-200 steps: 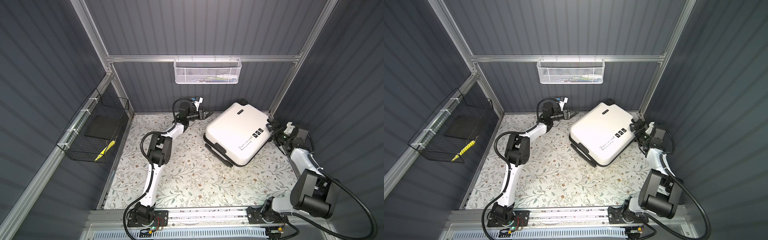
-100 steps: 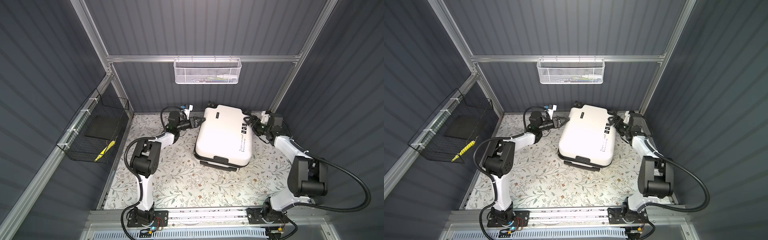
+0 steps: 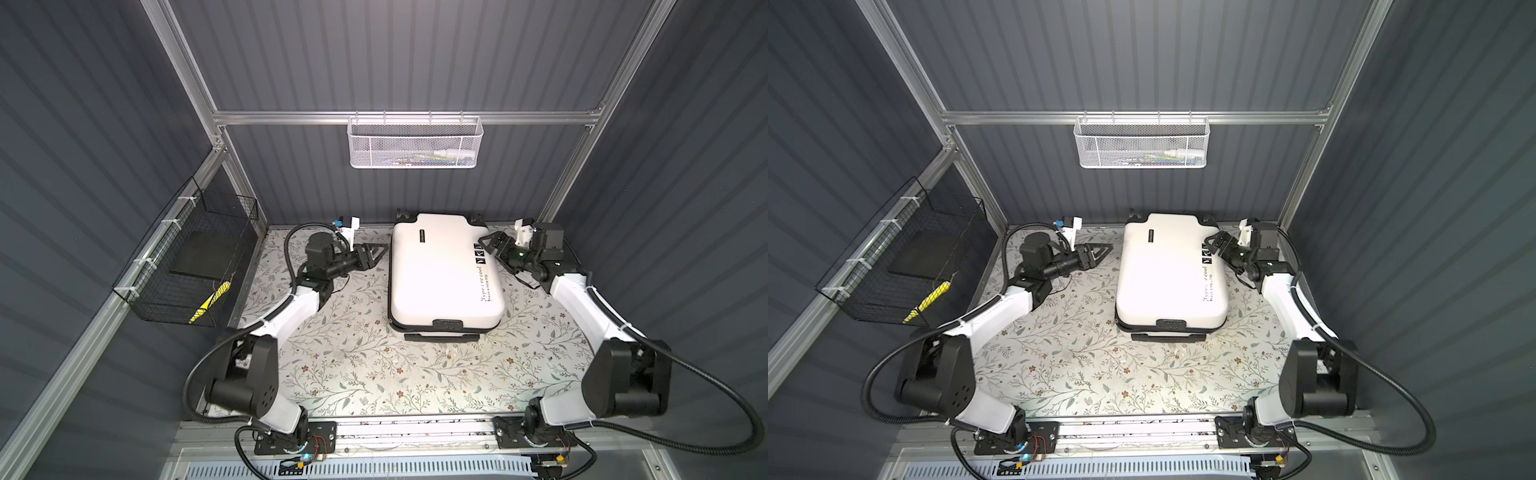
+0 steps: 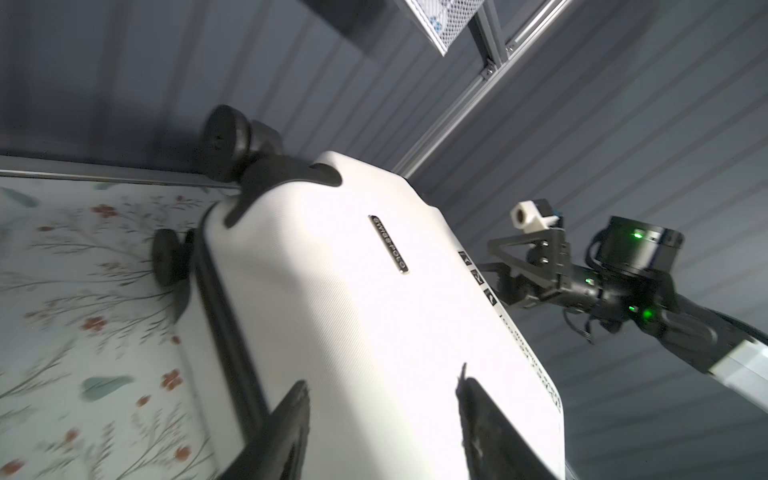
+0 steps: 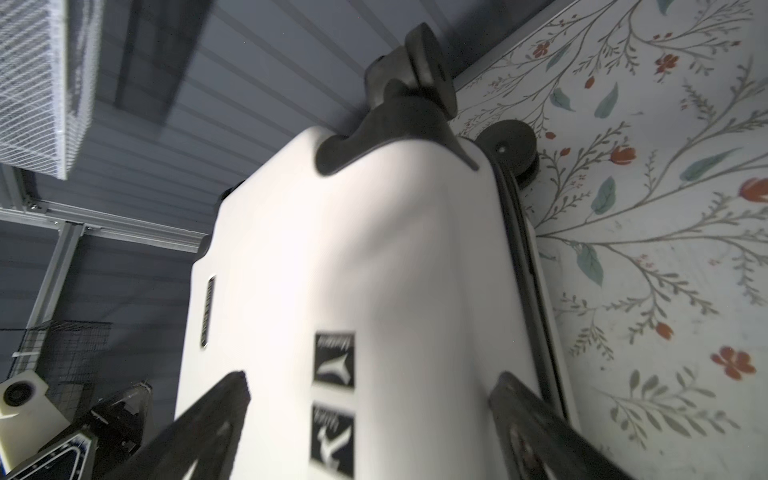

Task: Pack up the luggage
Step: 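Square the suitcase with right gripper while left moves to the zipper pull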

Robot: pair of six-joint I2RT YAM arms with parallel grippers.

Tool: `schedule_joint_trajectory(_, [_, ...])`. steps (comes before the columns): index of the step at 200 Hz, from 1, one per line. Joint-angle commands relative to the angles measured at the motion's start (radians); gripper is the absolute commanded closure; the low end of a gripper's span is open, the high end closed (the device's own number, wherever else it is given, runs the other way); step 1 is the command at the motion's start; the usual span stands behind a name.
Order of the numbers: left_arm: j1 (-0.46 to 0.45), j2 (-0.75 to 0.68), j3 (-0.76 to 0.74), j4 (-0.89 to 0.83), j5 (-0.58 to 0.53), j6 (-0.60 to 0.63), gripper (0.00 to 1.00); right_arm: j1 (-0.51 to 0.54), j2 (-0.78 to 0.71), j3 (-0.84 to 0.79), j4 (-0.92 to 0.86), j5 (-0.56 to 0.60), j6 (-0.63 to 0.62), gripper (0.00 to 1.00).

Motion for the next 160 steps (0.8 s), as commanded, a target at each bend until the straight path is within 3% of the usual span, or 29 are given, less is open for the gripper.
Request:
schedule_joint_trajectory(1, [-0.005,-0.166,-0.108,-0.197,-0.098,0.106,0.41,0.016,-0.105,-0.063,-0.095,0.019,-0.038,0.07])
schedule_joint_trajectory(19, [-0.042,-0.316,-0.213,-0.292,-0.185,0.145,0.41,0.042,-0.174,-0.097,-0.166,0.037,-0.065,0.07])
schedule_joint_trajectory(49, [-0.193,-0.488,-0.336,-0.431,-0.375,0.206,0.43,0.093,-0.271,-0.15,-0.273,0.099,-0.103,0.06])
schedule_joint_trajectory(76, [-0.305,-0.57,-0.449,-0.421,-0.511,0.199,0.44,0.1,-0.322,-0.182,-0.305,0.105,-0.119,0.06])
schedule_joint_trajectory(127, [-0.531,-0.437,-0.461,-0.392,-0.777,0.297,0.45,0.11,-0.306,-0.187,-0.334,0.155,-0.164,0.06])
schedule_joint_trajectory(160, [-0.579,-0.332,-0.48,-0.304,-0.872,0.34,0.45,0.114,-0.298,-0.218,-0.324,0.163,-0.176,0.06])
